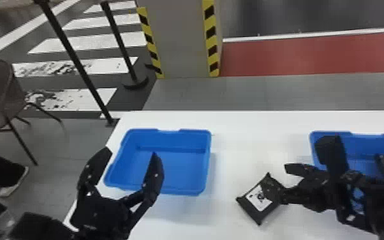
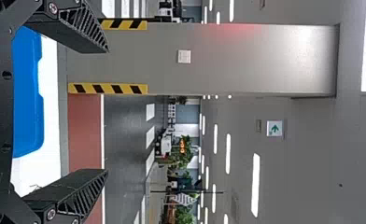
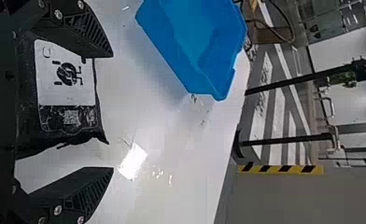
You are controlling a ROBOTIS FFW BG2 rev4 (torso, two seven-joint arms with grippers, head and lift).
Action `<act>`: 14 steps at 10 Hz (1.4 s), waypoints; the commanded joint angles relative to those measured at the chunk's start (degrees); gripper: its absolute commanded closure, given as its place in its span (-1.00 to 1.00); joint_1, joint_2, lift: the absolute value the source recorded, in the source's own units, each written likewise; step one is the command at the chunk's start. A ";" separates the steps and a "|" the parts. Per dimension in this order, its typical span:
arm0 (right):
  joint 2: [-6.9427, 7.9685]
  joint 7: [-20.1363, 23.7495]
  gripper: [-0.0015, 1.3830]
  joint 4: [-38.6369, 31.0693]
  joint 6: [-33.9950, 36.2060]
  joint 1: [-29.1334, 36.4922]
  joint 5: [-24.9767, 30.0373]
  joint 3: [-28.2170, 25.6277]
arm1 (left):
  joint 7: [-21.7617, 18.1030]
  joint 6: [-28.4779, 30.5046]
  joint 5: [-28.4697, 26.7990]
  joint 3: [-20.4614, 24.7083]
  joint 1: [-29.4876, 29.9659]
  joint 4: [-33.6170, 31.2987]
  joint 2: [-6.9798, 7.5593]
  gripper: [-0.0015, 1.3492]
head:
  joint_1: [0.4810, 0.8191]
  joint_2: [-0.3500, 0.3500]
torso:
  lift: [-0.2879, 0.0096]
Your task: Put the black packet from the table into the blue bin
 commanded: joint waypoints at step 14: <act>0.17 0.76 0.61 7.05 13.36 -11.07 7.31 11.74 | 0.03 0.56 0.09 0.57 0.28 0.00 -0.06 -0.84 | 0.27 0.83 | 0.20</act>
